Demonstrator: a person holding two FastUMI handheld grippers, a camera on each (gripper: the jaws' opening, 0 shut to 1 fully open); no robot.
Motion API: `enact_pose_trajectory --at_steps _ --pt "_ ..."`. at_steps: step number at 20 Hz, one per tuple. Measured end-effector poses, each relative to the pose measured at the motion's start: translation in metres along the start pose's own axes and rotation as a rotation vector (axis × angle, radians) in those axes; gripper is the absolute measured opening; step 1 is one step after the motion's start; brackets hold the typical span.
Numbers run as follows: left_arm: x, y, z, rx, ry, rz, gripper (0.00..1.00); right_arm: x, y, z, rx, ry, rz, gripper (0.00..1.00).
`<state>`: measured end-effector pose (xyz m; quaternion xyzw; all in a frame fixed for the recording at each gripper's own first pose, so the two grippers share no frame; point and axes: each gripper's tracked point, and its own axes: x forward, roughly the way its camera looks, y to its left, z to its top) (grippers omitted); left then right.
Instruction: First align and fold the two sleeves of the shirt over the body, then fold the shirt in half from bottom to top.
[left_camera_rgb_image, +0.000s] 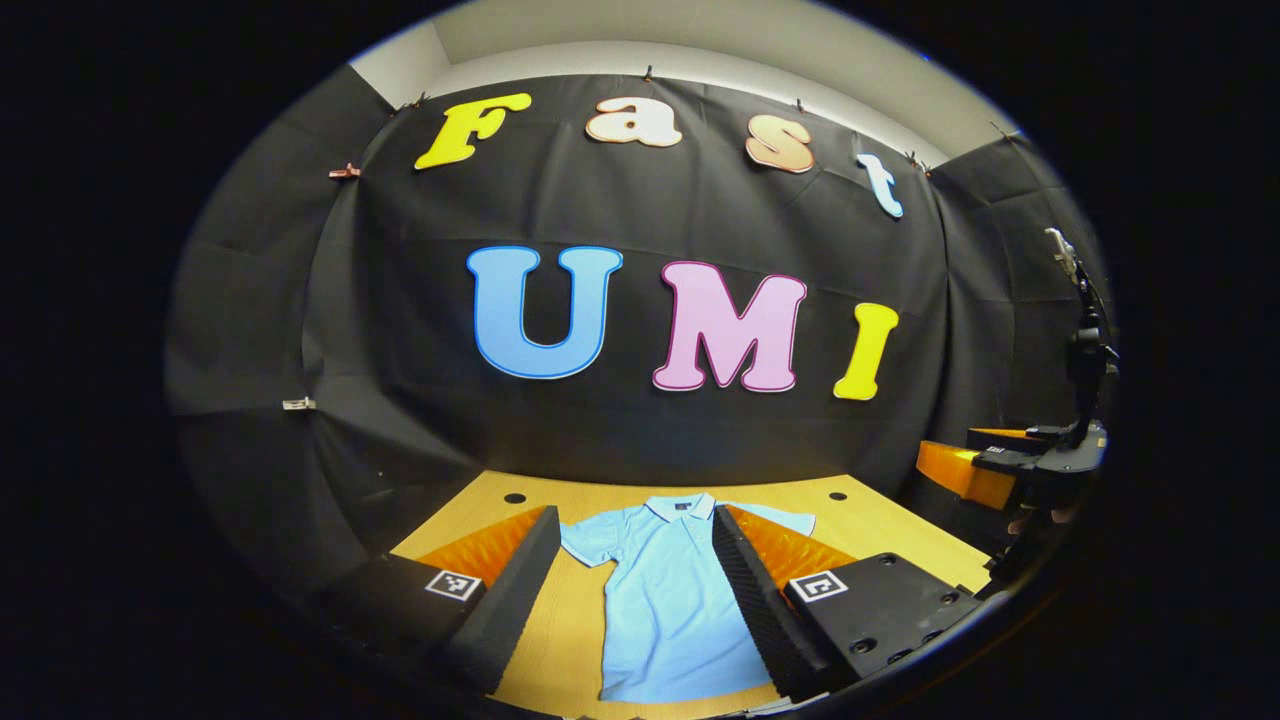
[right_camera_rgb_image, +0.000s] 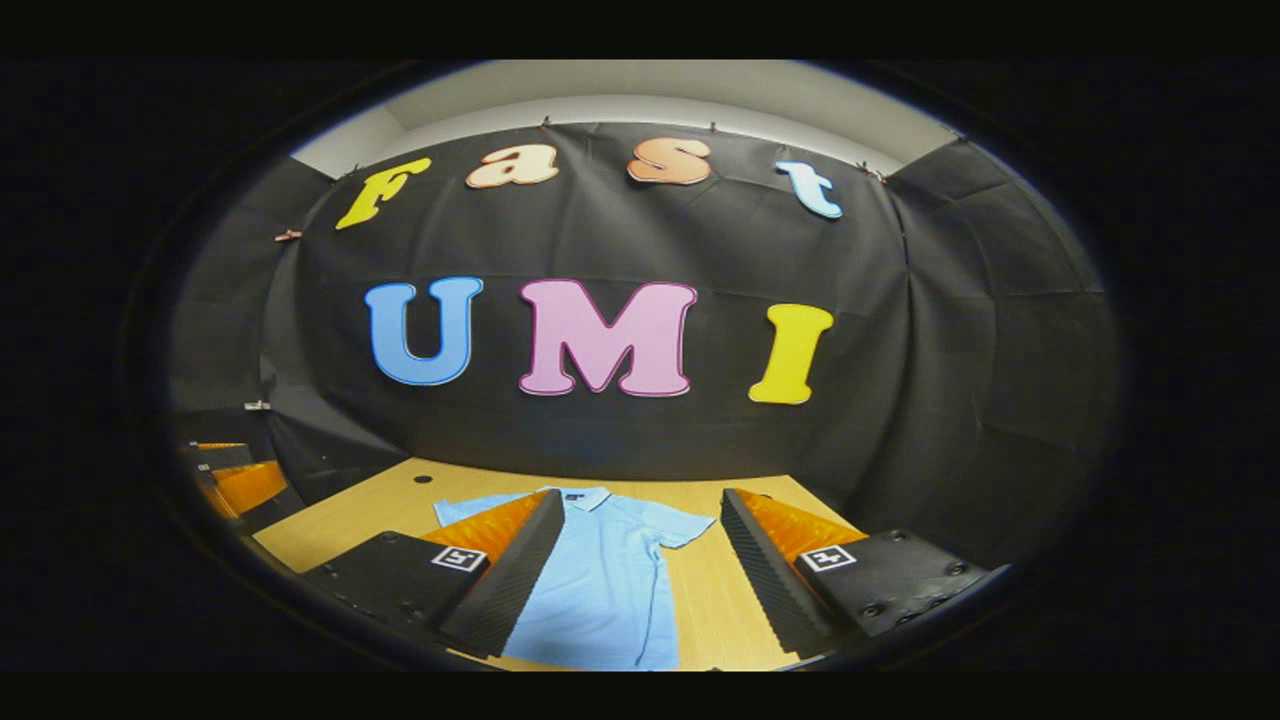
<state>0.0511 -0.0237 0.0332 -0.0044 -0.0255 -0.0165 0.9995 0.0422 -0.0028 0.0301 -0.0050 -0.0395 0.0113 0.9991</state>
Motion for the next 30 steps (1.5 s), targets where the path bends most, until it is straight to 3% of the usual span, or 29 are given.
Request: enact_pose_trajectory --at_steps 7,13,15,20,25,30 --pt "0.032 -0.029 0.003 0.021 0.022 -0.03 0.96 0.059 -0.029 -0.029 -0.008 0.079 -0.019 0.97" --pt "0.074 -0.038 -0.015 0.031 0.099 -0.015 0.96 0.182 -0.064 -0.085 -0.02 0.216 -0.002 0.98" --pt "0.09 -0.031 -0.037 0.063 0.157 0.032 0.96 0.222 -0.084 -0.117 -0.008 0.294 -0.007 0.98" --pt "0.124 -0.036 -0.057 -0.006 0.209 0.101 0.96 0.317 -0.112 -0.19 -0.026 0.408 -0.042 0.97" --pt "0.139 -0.021 -0.068 -0.009 0.28 0.179 0.96 0.373 -0.112 -0.266 -0.042 0.541 -0.048 0.97" --pt "0.147 -0.023 -0.081 -0.116 0.319 0.189 0.96 0.408 -0.129 -0.308 -0.003 0.6 -0.098 0.97"
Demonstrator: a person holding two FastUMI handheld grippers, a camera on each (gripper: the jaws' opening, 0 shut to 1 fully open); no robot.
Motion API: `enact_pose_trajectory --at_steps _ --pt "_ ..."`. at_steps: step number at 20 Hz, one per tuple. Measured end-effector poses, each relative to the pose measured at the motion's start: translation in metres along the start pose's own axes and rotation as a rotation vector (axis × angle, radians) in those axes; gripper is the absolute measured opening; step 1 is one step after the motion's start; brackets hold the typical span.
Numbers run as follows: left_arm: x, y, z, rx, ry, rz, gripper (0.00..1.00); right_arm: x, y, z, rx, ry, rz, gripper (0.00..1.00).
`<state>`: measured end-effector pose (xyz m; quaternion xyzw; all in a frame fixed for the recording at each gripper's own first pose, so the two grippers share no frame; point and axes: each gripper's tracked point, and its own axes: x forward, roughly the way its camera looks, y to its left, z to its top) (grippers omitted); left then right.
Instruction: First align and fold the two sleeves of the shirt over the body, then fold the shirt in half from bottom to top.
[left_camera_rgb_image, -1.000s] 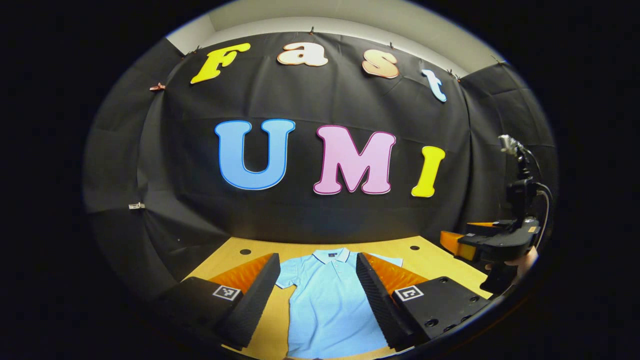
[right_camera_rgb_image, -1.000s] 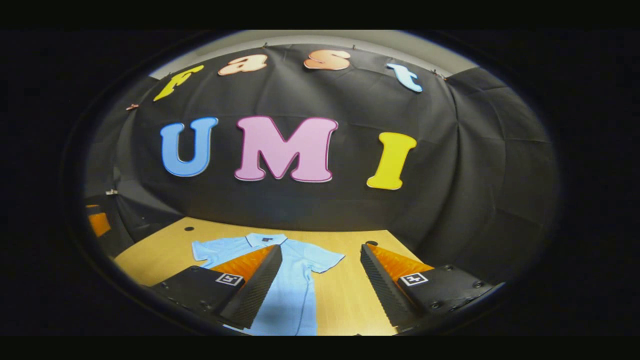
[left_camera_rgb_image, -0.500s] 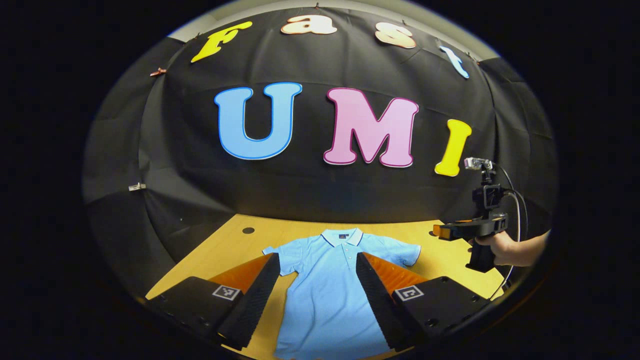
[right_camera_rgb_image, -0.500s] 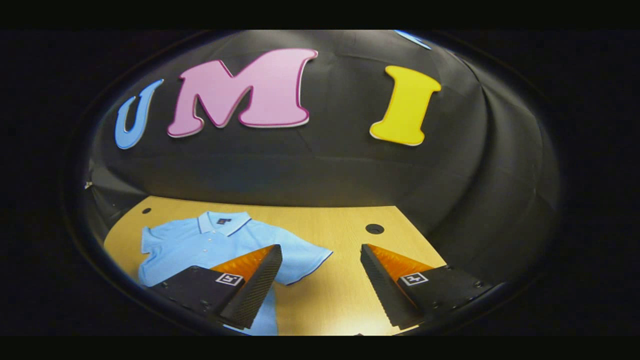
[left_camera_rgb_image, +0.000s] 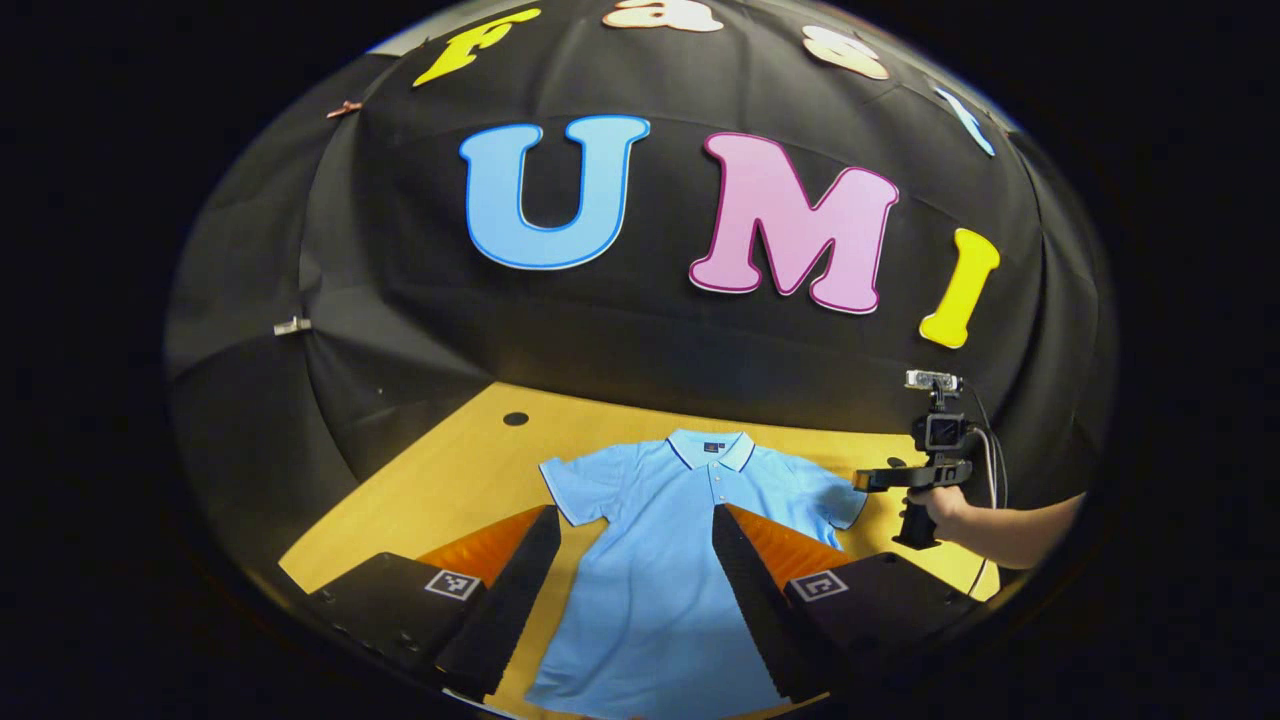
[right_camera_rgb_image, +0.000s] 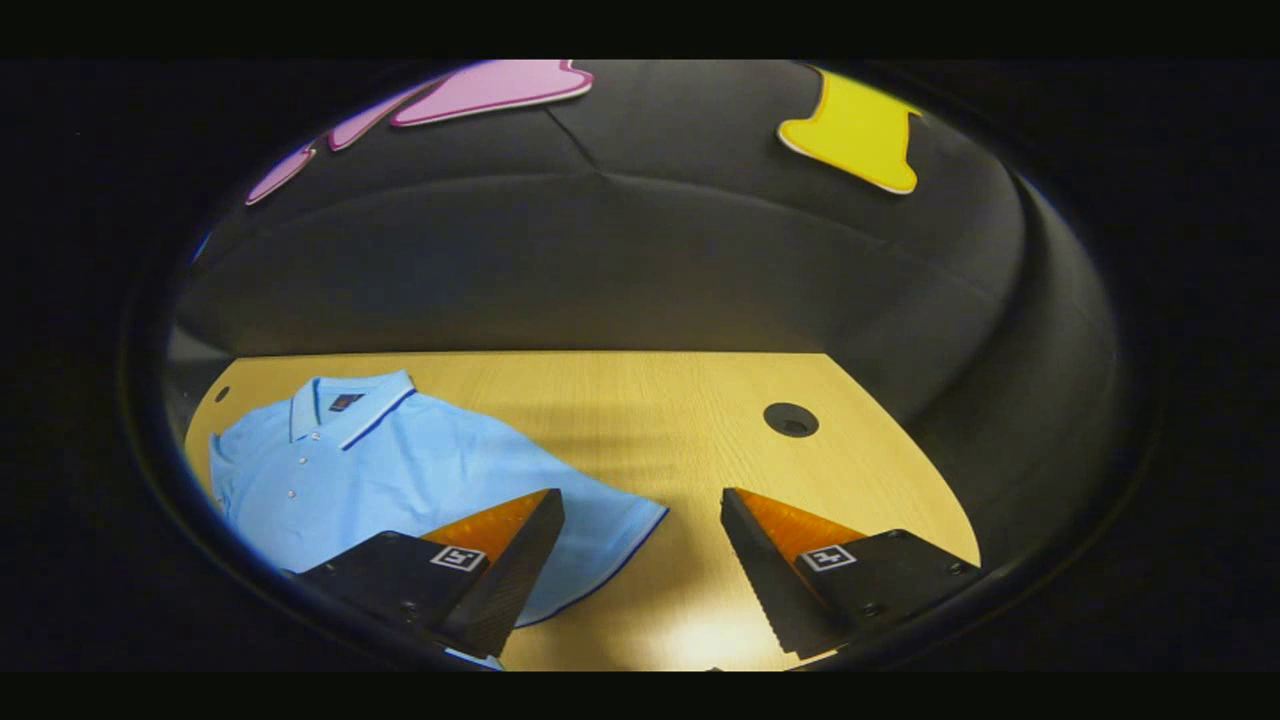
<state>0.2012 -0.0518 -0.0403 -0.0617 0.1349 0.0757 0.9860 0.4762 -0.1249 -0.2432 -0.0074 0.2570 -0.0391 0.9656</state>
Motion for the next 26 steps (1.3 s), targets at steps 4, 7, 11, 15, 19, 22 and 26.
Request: enact_pose_trajectory --at_steps 4,7,11,15,19,22,26 --pt "0.007 -0.013 -0.005 0.021 0.02 -0.045 0.97 0.015 0.0 -0.018 0.016 0.05 0.006 0.94" --pt "0.01 -0.023 -0.007 0.022 0.03 -0.073 0.97 0.015 0.009 -0.024 0.014 0.066 0.027 0.83" --pt "0.012 -0.022 -0.008 0.001 0.029 -0.081 0.96 0.018 0.026 -0.023 0.036 0.056 0.078 0.5" --pt "0.021 -0.003 -0.019 -0.031 0.039 -0.061 0.96 0.016 0.031 -0.021 0.004 0.029 0.069 0.19" --pt "0.029 0.015 -0.036 -0.074 0.061 -0.036 0.97 0.016 0.031 -0.018 0.056 0.024 0.066 0.07" --pt "0.036 0.028 -0.048 -0.112 0.075 -0.023 0.96 0.003 0.031 0.004 0.023 -0.038 0.075 0.06" --pt "0.049 0.044 -0.06 -0.119 0.07 -0.012 0.96 -0.03 0.055 0.045 -0.087 -0.151 0.116 0.04"
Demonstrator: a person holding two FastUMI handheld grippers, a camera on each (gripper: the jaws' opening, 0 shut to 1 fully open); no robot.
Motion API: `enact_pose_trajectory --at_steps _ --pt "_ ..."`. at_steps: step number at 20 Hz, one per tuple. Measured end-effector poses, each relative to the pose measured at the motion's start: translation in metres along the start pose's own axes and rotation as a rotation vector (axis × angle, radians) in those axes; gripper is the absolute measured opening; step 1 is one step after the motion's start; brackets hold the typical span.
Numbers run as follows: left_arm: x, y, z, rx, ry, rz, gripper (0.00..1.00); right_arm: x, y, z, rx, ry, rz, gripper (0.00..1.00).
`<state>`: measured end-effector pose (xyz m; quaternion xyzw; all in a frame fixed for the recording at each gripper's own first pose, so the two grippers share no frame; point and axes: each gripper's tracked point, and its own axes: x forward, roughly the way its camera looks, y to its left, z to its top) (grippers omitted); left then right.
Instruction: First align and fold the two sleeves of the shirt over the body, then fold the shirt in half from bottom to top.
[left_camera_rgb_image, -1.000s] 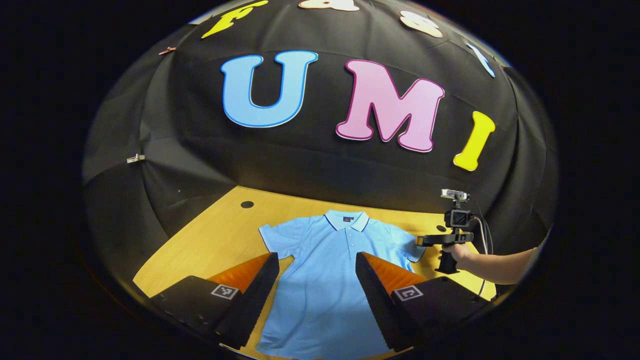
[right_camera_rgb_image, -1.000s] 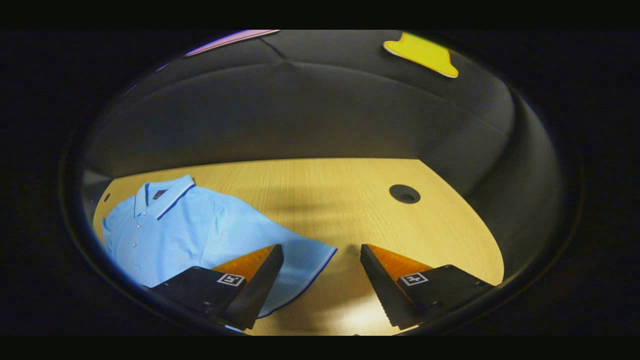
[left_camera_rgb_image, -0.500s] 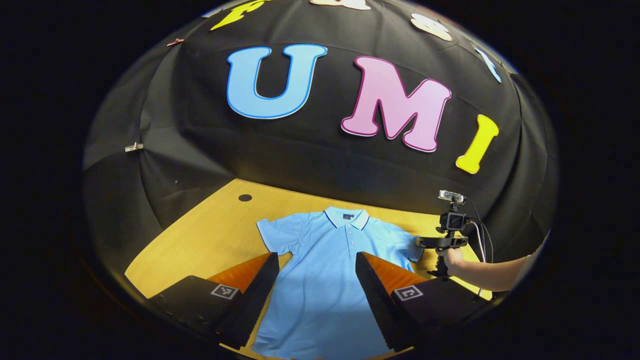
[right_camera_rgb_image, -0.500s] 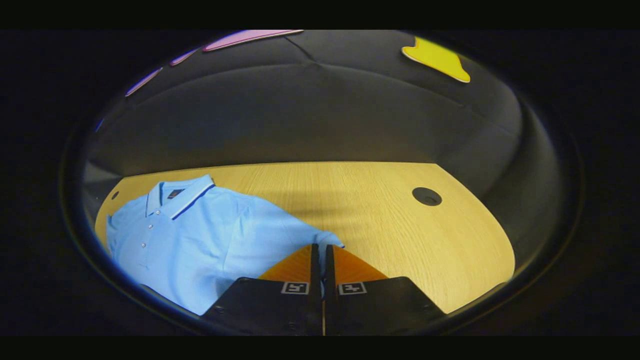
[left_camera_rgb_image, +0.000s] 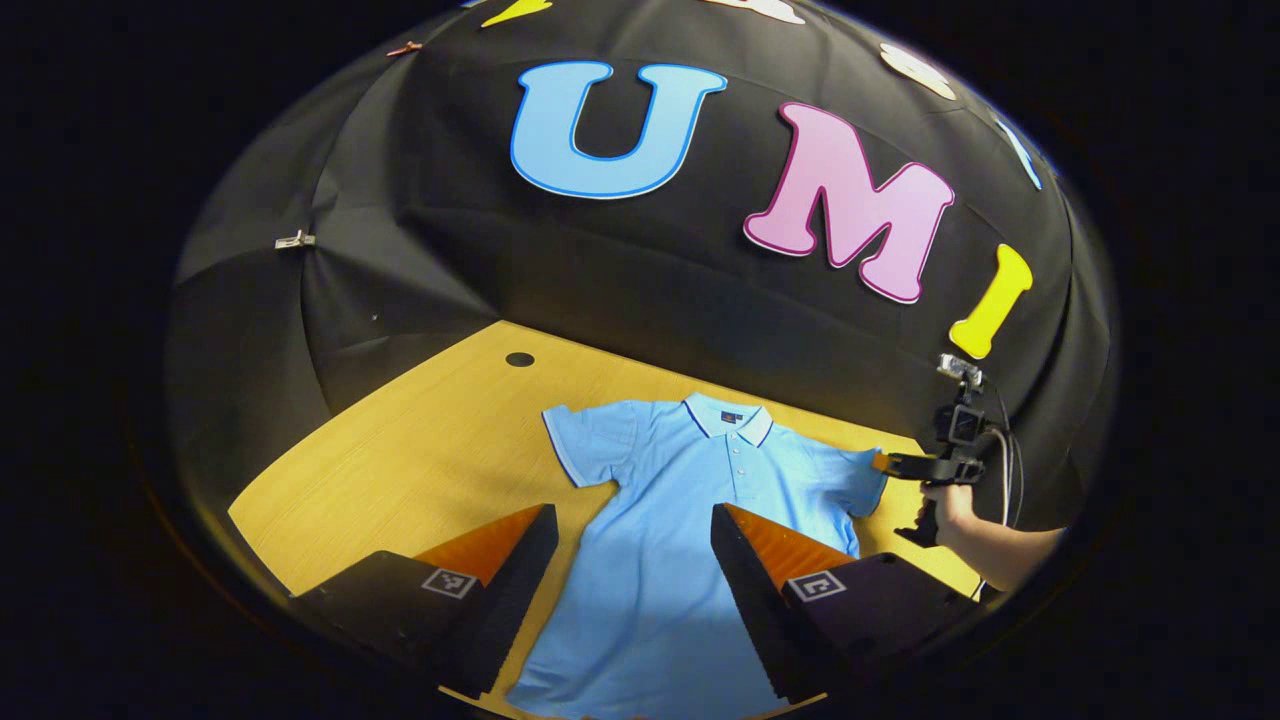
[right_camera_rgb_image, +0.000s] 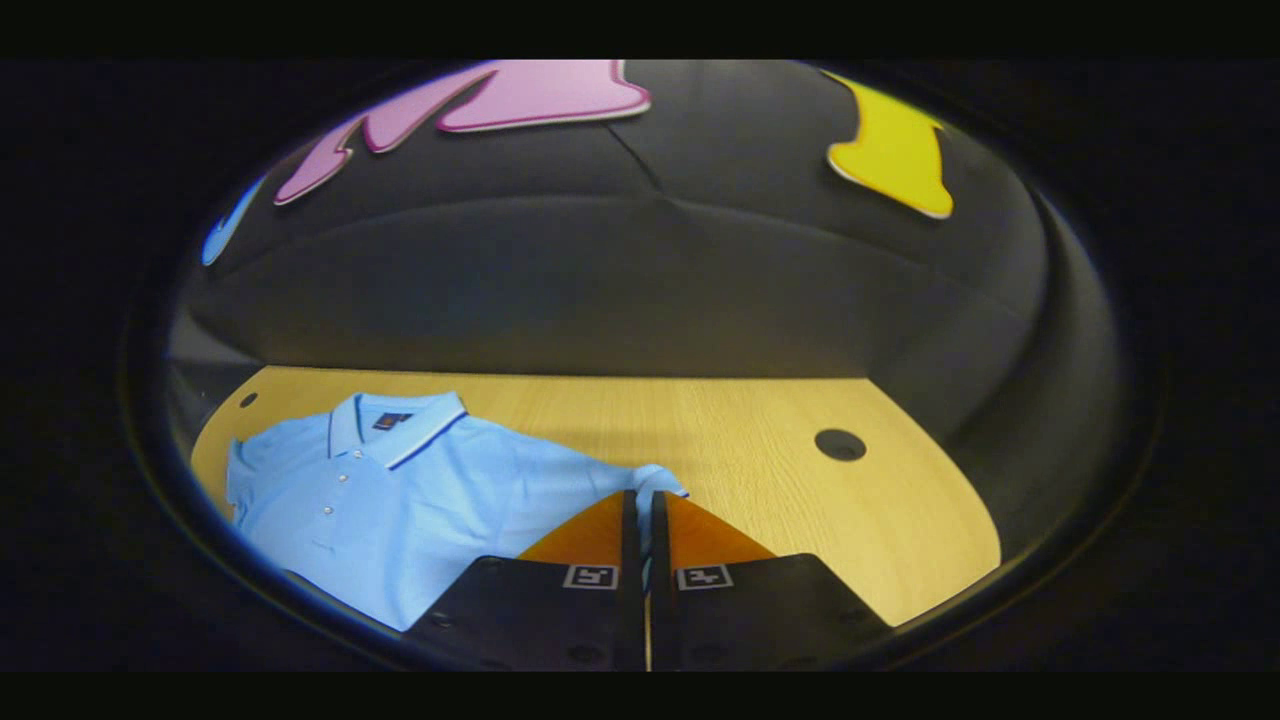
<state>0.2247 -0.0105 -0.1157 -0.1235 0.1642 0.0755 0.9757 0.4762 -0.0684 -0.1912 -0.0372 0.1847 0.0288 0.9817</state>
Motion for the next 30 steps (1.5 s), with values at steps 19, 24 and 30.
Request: enact_pose_trajectory --at_steps 19,24,30 --pt "0.138 0.064 0.065 0.072 -0.065 0.102 0.96 -0.028 0.182 -0.006 -0.172 -0.056 0.228 0.81" --pt "0.206 0.069 0.072 0.076 -0.034 0.101 0.96 -0.063 0.14 -0.015 -0.095 -0.056 0.207 0.98" --pt "0.283 0.08 0.04 0.192 0.082 0.152 0.96 -0.101 0.093 -0.024 -0.094 -0.083 0.172 0.96"
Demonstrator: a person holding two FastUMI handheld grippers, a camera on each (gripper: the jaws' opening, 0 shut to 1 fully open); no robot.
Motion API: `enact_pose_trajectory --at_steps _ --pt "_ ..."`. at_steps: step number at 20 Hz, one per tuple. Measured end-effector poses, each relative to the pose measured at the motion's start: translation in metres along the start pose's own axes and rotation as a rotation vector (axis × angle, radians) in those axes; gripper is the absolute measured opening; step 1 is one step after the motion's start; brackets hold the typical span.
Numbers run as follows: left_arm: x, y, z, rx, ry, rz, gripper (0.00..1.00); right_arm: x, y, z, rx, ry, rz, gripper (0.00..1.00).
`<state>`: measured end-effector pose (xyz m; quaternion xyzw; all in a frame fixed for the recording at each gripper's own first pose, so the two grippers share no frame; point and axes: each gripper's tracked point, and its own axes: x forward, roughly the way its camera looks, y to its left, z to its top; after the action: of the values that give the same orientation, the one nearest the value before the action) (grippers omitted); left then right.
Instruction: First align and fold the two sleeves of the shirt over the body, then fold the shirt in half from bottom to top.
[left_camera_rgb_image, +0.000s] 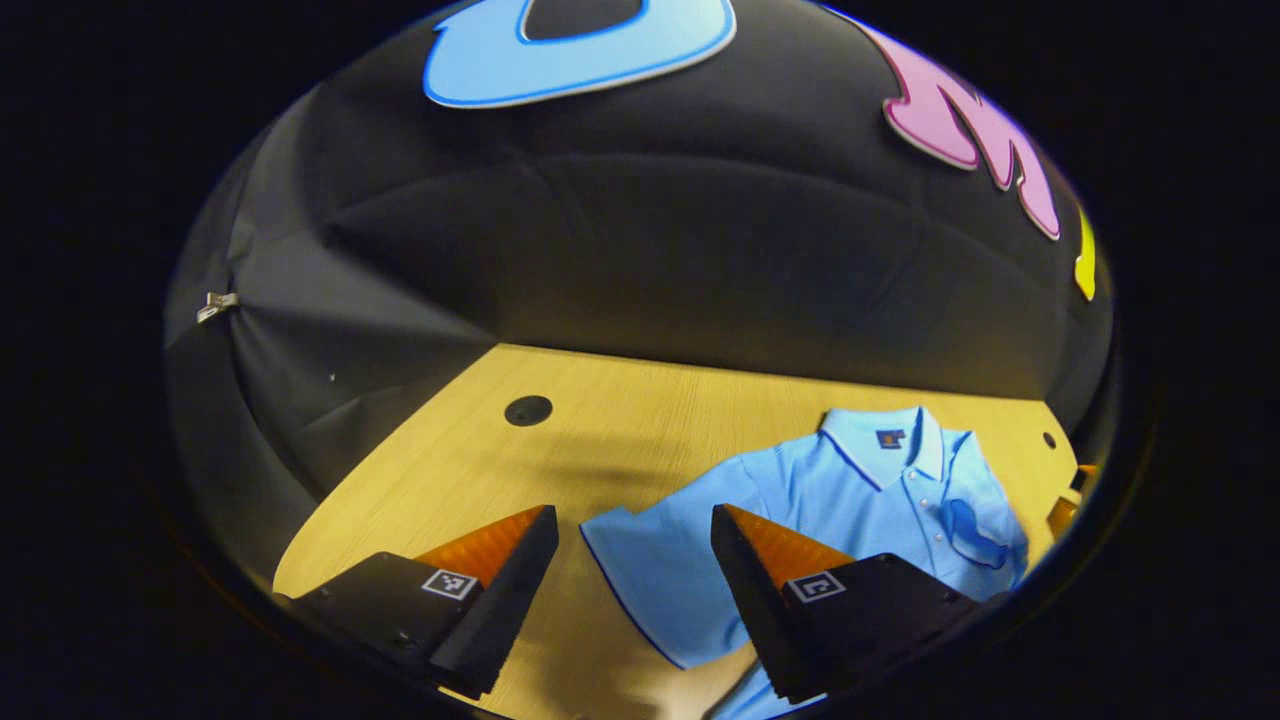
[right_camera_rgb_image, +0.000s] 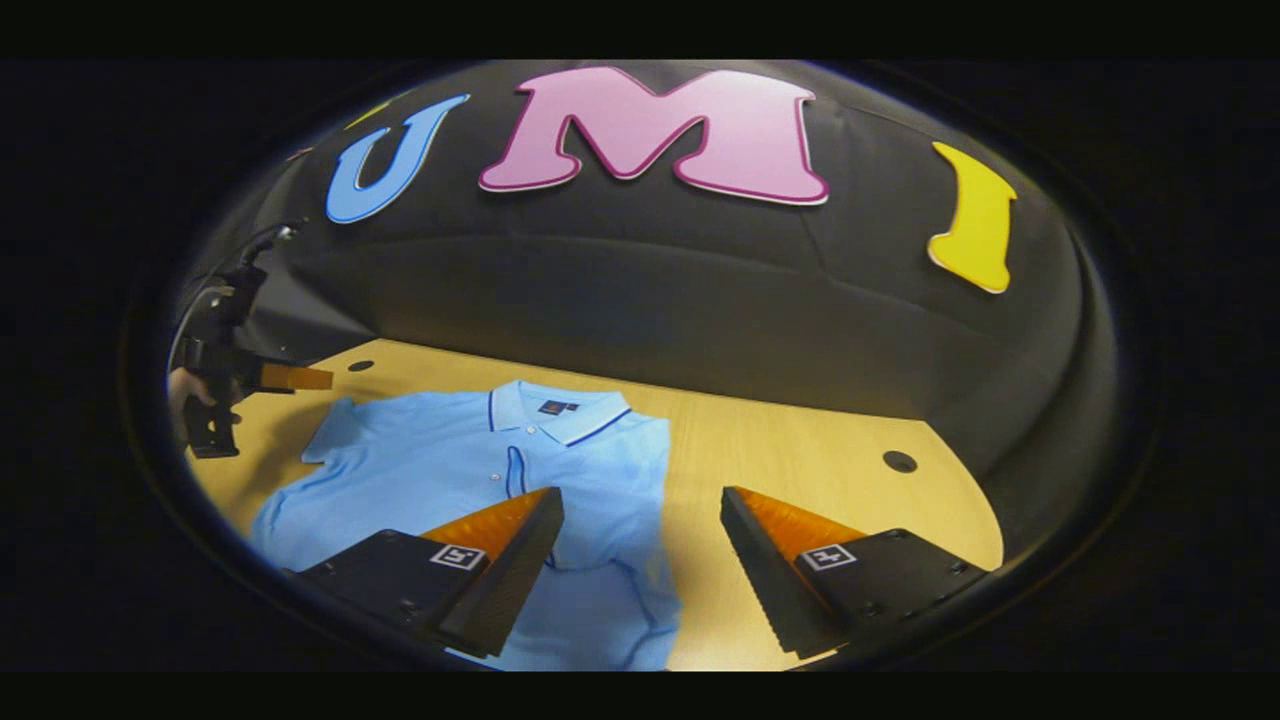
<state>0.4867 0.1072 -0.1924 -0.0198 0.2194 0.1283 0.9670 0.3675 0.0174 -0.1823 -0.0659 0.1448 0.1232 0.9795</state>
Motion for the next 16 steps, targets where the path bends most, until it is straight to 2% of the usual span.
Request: enact_pose_trajectory --at_steps 4,8,10,13,15,16 --pt "0.028 0.004 -0.017 -0.027 0.073 0.022 0.96 -0.016 -0.013 -0.01 0.016 -0.006 -0.032 0.98" --pt "0.042 0.008 -0.045 0.04 0.156 0.086 0.96 -0.019 -0.011 -0.029 0.024 0.036 -0.016 0.98" --pt "0.045 0.002 -0.04 0.0 0.134 0.069 0.99 -0.02 -0.019 -0.031 0.003 0.026 -0.031 0.98" --pt "0.051 0.001 -0.046 -0.055 0.127 0.051 0.96 -0.021 -0.03 -0.034 -0.019 0.019 -0.038 0.98" --pt "0.05 -0.003 -0.044 -0.057 0.111 0.039 0.83 -0.022 -0.039 -0.037 0.032 0.032 -0.048 0.96" --pt "0.051 -0.004 -0.043 -0.064 0.099 0.042 0.65 -0.021 -0.044 -0.039 0.05 0.036 -0.055 0.96"
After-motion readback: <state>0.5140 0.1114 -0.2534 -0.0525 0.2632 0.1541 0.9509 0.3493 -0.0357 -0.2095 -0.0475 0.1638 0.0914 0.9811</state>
